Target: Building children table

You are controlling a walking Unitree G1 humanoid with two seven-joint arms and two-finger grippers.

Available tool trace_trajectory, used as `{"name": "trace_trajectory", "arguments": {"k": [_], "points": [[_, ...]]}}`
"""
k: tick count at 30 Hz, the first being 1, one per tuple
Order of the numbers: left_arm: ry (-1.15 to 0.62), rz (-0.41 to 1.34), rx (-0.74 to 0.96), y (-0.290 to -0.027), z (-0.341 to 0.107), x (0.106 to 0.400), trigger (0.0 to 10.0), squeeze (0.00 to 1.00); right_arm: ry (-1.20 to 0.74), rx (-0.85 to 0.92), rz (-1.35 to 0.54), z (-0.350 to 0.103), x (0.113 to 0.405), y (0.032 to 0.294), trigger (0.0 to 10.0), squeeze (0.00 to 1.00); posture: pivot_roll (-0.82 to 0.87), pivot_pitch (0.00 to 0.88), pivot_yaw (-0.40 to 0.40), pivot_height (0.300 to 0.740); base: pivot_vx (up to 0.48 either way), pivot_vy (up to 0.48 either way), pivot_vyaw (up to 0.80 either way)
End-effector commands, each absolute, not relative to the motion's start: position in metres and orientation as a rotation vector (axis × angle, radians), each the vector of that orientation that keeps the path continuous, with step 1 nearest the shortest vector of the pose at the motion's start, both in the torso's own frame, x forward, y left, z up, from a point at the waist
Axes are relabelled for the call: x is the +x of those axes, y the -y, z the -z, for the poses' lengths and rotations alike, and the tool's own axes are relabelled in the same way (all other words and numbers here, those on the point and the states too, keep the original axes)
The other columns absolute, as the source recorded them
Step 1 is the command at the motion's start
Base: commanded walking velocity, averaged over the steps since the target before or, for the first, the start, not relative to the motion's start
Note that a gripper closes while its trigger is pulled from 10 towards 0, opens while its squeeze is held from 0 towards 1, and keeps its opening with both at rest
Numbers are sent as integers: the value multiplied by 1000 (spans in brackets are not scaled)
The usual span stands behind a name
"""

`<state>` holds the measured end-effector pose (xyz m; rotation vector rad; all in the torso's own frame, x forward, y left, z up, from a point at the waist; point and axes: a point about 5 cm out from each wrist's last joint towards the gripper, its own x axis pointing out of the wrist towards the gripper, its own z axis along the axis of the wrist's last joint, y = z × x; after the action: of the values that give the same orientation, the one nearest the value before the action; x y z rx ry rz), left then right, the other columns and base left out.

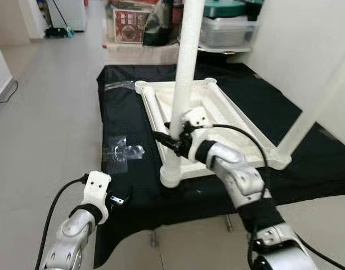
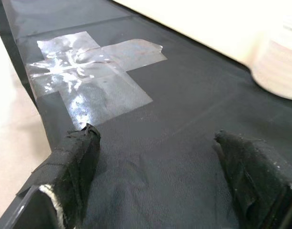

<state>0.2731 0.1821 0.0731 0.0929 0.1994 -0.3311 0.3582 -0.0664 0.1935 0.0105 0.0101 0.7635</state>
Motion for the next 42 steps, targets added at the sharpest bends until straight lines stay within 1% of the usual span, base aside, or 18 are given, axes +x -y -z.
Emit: {"name": "trace_trajectory", "arguments": {"k": [1, 4, 9, 10, 11, 12, 16, 17, 18, 19, 23, 28, 33, 34, 37, 38, 41, 42], "points": [[-234, 326, 84, -184, -66, 269, 10000, 0, -94, 21, -712, -176, 360, 70, 0, 0, 86, 0, -130, 740, 0, 0, 0], [-238, 325, 86, -186, -65, 267, 10000, 0, -275, 47, 18, -148, 377, 122, 0, 0, 85, 0, -124, 740, 0, 0, 0], [-239, 333, 87, -183, -65, 267, 10000, 0, -263, 88, 298, -139, 352, 133, 0, 0, 78, 0, -114, 740, 0, 0, 0], [-239, 335, 87, -183, -65, 267, 10000, 0, -230, 117, 282, -143, 344, 124, 2510, 0, 76, 0, -113, 740, 0, 0, 0], [-239, 335, 87, -183, -65, 267, 10000, 0, -230, 117, 282, -143, 344, 124, 2510, 0, 76, 0, -113, 740, 0, 0, 0], [-240, 336, 87, -183, -65, 267, 10000, 0, -180, 124, 181, -151, 337, 105, 10000, 0, 69, 0, -107, 740, 0, 0, 0], [-244, 342, 88, -183, -64, 267, 10000, 0, -61, 130, -90, -172, 329, 70, 10000, 0, 62, 0, -102, 740, 0, 0, 0], [-246, 344, 89, -183, -64, 267, 10000, 0, -15, 144, -167, -180, 329, 65, 10000, 1000, 62, 0, -103, 740, 0, 0, 0], [-246, 343, 89, -183, -64, 268, 10000, 0, 4, 147, -235, -187, 334, 64, 10000, 1000, 63, 0, -111, 740, 0, 0, 0], [-244, 338, 88, -184, -64, 269, 10000, 0, 19, 163, -316, -200, 343, 65, 10000, 0, 65, 0, -114, 740, 0, 0, 0], [-243, 337, 88, -184, -65, 269, 10000, 0, 20, 167, -341, -203, 345, 66, 10000, 0, 65, 0, -114, 740, 0, 0, 0], [-244, 338, 84, -181, -63, 268, 10000, 0, 87, -8, -672, -204, 350, 78, 10000, 0, 72, 0, -120, 740, 0, 0, 0], [-241, 338, 82, -181, -64, 269, 10000, 0, 16, -65, -798, -185, 347, 77, 10000, 0, 74, 0, -121, 740, 0, 0, 0], [-239, 336, 83, -182, -65, 270, 10000, 0, -23, -62, -803, -174, 349, 75, 1294, 0, 77, 0, -123, 740, 0, 0, 0], [-238, 335, 84, -182, -65, 270, 10000, 0, -47, -60, -799, -167, 351, 74, 1294, 0, 77, 0, -123, 740, 0, 0, 0], [-237, 334, 85, -183, -66, 270, 10000, 0, -80, -47, -673, -161, 360, 77, 0, 0, 84, 0, -126, 740, 0, 0, 0], [-238, 331, 87, -184, -65, 268, 10000, 0, -206, 19, -121, -146, 378, 108, 0, 0, 83, 0, -125, 740, 0, 0, 0], [-238, 331, 87, -184, -65, 268, 10000, 0, -206, 19, -121, -146, 378, 108, 0, 0, 83, 0, -125, 740, 0, 0, 0]]}}
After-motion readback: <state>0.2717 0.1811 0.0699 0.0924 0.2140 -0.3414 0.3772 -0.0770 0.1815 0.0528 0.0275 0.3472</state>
